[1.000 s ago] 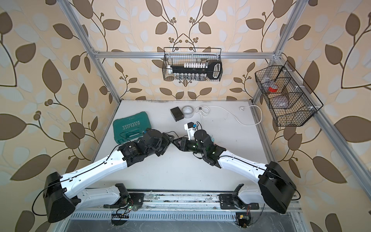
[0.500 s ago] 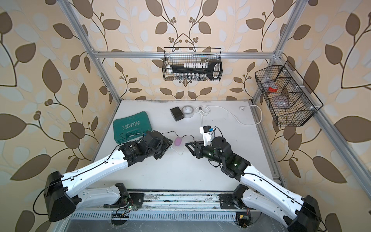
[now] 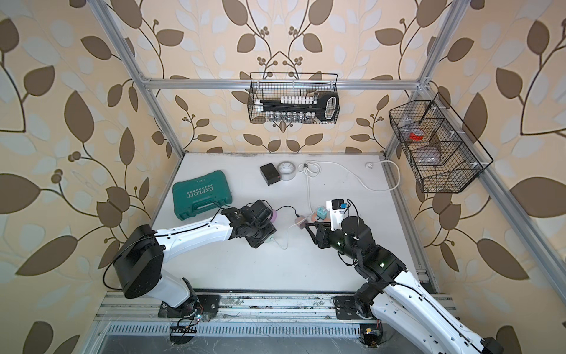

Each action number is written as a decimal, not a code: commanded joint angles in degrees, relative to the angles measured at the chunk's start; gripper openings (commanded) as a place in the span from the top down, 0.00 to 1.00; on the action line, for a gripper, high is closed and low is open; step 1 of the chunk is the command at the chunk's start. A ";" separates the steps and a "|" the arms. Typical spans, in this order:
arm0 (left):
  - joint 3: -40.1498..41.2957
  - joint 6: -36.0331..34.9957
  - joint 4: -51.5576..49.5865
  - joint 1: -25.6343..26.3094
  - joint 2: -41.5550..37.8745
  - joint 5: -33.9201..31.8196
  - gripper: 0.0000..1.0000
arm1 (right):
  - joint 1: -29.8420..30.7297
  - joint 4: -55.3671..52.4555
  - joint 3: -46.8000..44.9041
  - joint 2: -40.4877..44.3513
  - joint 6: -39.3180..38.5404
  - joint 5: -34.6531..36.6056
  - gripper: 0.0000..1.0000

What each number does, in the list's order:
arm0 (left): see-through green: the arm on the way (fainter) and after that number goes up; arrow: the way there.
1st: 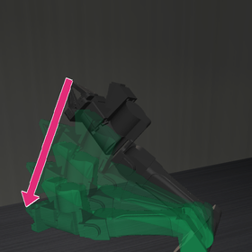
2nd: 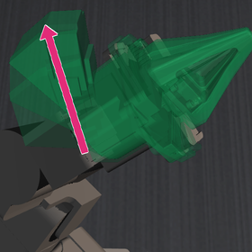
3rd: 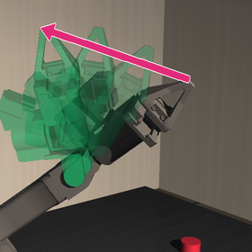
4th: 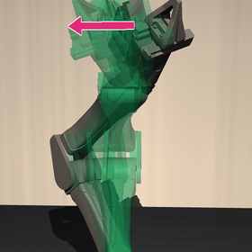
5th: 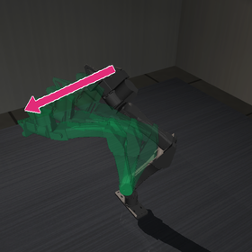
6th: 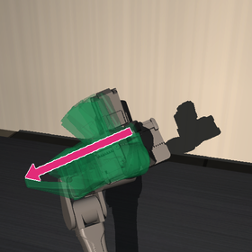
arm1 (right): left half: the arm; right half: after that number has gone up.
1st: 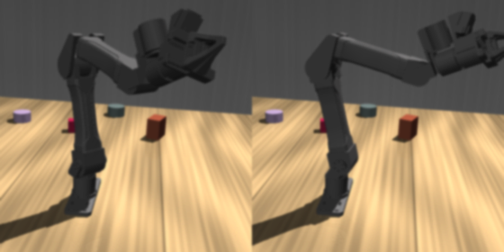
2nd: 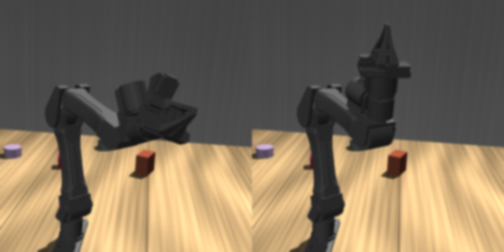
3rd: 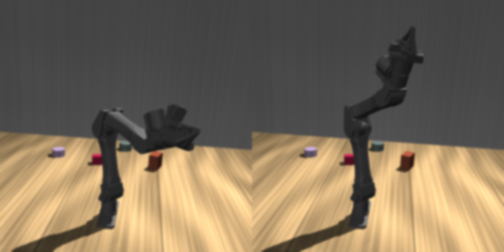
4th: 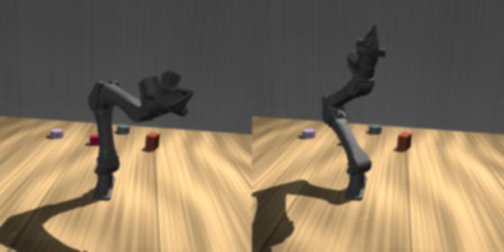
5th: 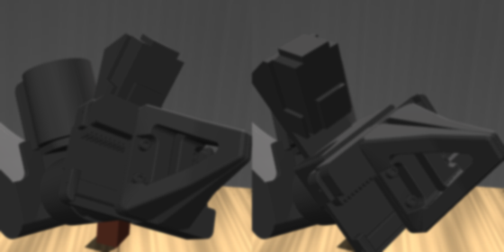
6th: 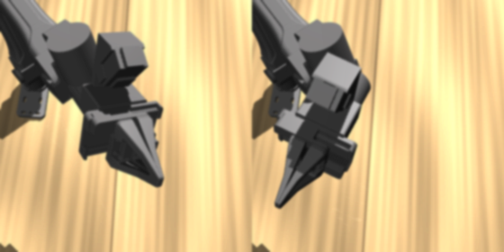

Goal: Charge the bluetooth headset
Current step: Place the bluetooth headset at the center of the board.

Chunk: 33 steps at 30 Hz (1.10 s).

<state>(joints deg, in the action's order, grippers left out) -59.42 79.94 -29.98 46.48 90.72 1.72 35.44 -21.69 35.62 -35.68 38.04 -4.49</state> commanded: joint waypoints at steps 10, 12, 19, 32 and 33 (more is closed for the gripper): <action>-6.44 -5.83 -6.18 -0.86 6.61 -1.17 0.50 | -2.40 -3.95 -1.69 2.12 -1.78 1.34 0.53; -7.12 -6.49 -6.95 -1.02 7.43 -1.71 0.49 | -2.62 -3.92 -1.67 2.15 -1.89 1.37 0.54; -10.10 -8.13 -9.74 -1.30 10.76 -2.75 0.47 | -3.07 -3.67 -1.65 1.88 -1.82 1.33 0.53; -12.23 -9.31 -11.62 -1.34 14.99 -3.12 0.38 | -3.53 -3.33 -1.87 1.27 -1.83 1.43 0.53; -12.70 -9.53 -11.96 -1.30 15.25 -3.21 0.36 | -3.54 -3.32 -1.88 1.23 -1.82 1.38 0.53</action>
<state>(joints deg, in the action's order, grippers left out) -69.58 71.79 -39.40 45.65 105.89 0.80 32.21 -24.51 34.59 -34.26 37.01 -4.01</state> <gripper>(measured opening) 0.637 0.465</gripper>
